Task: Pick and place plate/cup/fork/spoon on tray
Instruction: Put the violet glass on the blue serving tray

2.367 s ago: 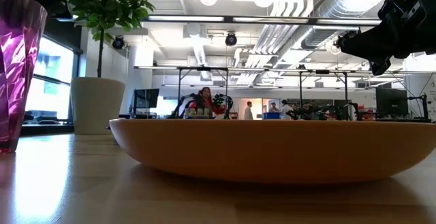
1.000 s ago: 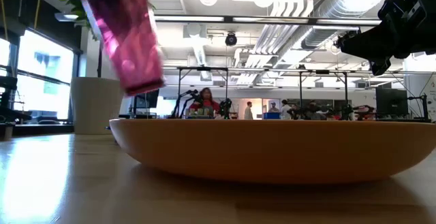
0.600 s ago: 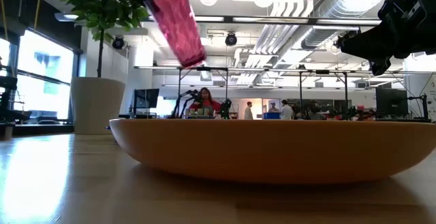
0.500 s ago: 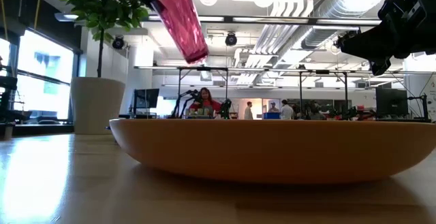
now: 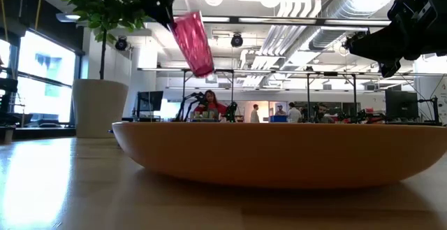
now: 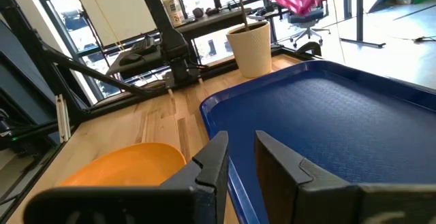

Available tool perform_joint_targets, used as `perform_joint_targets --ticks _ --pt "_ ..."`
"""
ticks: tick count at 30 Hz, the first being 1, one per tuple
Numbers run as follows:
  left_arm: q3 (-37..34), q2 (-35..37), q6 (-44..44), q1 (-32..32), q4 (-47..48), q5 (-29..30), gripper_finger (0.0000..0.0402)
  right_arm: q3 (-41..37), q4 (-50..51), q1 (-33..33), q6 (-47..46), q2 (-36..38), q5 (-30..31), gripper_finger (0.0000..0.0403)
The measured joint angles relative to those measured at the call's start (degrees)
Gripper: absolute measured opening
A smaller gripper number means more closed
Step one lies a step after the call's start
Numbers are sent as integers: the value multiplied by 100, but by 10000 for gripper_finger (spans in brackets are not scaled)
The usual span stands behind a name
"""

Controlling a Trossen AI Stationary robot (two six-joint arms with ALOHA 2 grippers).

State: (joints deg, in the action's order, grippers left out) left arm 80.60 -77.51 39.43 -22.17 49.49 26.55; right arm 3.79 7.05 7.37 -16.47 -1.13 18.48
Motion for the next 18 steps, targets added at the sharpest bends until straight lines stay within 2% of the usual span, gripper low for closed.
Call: perform_joint_targets --ticks 13,18 --pt "265 -932 -154 -865 70 -761 5 0 0 -1 -13 0 0 62" --pt "520 -1318 -69 -1122 513 -1036 5 0 0 0 -4 1 0 62"
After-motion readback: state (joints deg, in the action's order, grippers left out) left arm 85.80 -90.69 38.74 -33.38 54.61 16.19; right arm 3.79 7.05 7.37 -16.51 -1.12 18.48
